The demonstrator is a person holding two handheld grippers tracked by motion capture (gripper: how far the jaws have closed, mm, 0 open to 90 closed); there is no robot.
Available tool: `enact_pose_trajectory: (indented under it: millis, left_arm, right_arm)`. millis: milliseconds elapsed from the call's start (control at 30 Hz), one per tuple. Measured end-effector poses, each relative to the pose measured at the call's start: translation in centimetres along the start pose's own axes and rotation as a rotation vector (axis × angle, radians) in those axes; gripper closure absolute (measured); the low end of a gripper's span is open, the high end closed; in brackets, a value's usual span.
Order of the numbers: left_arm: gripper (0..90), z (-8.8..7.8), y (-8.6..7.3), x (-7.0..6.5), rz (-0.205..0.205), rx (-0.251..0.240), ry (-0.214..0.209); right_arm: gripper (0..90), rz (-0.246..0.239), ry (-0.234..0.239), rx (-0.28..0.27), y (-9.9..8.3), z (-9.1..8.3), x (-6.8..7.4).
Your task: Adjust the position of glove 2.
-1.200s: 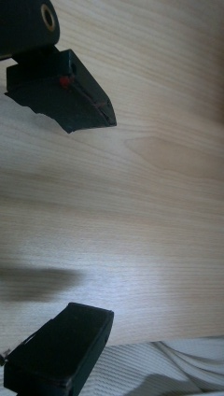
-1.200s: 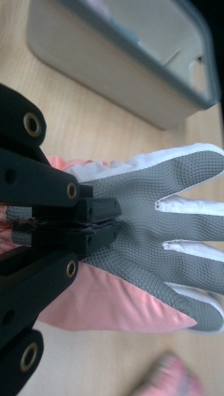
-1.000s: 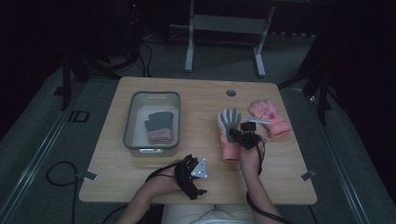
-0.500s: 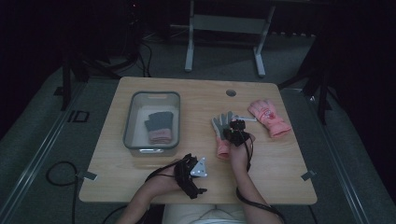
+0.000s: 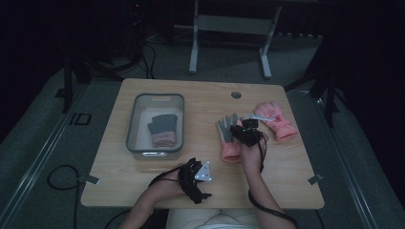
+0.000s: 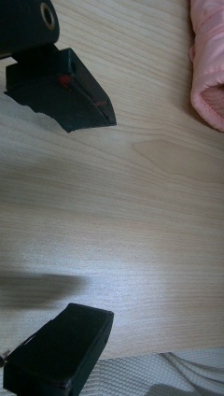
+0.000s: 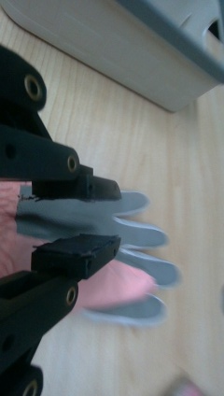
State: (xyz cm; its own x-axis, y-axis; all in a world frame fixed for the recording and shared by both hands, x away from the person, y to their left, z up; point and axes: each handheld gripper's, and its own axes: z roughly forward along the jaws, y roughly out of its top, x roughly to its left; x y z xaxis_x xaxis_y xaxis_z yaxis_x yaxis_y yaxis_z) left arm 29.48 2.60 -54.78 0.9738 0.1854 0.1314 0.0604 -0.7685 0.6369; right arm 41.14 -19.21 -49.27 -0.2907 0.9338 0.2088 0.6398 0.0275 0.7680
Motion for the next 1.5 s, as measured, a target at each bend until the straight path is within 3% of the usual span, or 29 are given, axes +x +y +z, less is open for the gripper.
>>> enact_pose_trajectory:
  millis: [100,267,300,367,400,467,567,633,800,933,1067,1100,1167,1300,1400,1500]
  left_arm:
    - [6.7,-0.1,0.0,0.0,-0.004,-0.003,-0.003]
    - [6.7,-0.1,0.2,-0.1,0.007,0.01,0.0]
    - [6.7,-0.1,0.2,-0.1,0.007,0.01,0.0]
    - [6.7,0.0,0.3,-0.2,0.01,0.014,-0.003]
    - [6.7,0.1,0.3,-0.2,0.016,0.018,-0.004]
    - [6.7,0.1,0.4,-0.3,0.023,0.021,-0.007]
    - [6.7,0.1,0.3,-0.2,0.021,0.02,-0.005]
    - [6.7,0.2,0.3,-0.2,0.017,0.033,-0.004]
    - [6.7,-0.3,0.3,-0.2,0.02,0.016,0.003]
    - [6.7,-0.5,0.2,-0.2,0.013,0.01,0.006]
    - [6.7,-0.5,0.1,-0.3,0.005,0.015,0.009]
    - [6.7,-0.6,0.1,-0.2,0.003,0.014,0.006]
    - [6.7,-0.6,0.1,-0.2,0.0,0.01,0.006]
    - [6.7,-0.5,0.0,-0.3,0.003,0.009,-0.002]
    - [6.8,-0.4,-0.1,-0.3,0.021,0.028,-0.003]
    - [6.8,-0.3,-0.1,-0.4,0.029,0.026,-0.006]
  right_arm:
    - [65.3,-0.063,0.006,-0.028,0.9,-1.4,-1.1]
    - [64.3,-0.164,0.011,-0.065,1.9,-3.7,-4.7]
    - [64.3,-0.164,0.011,-0.065,1.9,-3.7,-4.7]
    - [64.4,-0.193,0.015,-0.079,2.2,-4.8,-6.9]
    - [64.4,-0.184,0.015,-0.079,2.4,-5.1,-7.7]
    - [64.4,-0.199,-0.006,-0.088,2.7,-5.9,-9.6]
    - [66.4,-0.211,-0.043,-0.076,3.2,-6.4,-12.0]
    - [66.2,-0.216,-0.043,-0.067,3.6,-6.4,-13.4]
    - [64.9,-0.227,-0.069,-0.016,4.8,-4.7,-16.6]
    - [66.2,-0.224,-0.11,0.036,5.3,-3.0,-18.2]
    - [63.1,-0.246,-0.117,0.068,5.8,-0.8,-19.3]
    - [62.4,-0.244,-0.124,0.076,5.8,-0.4,-19.4]
    - [61.4,-0.285,-0.163,0.094,5.8,0.6,-19.4]
    - [56.6,-0.32,-0.133,0.125,5.6,2.3,-19.5]
    - [56.1,-0.371,-0.15,0.163,5.3,3.4,-19.4]
    - [57.2,-0.384,-0.15,0.185,4.8,4.0,-19.7]
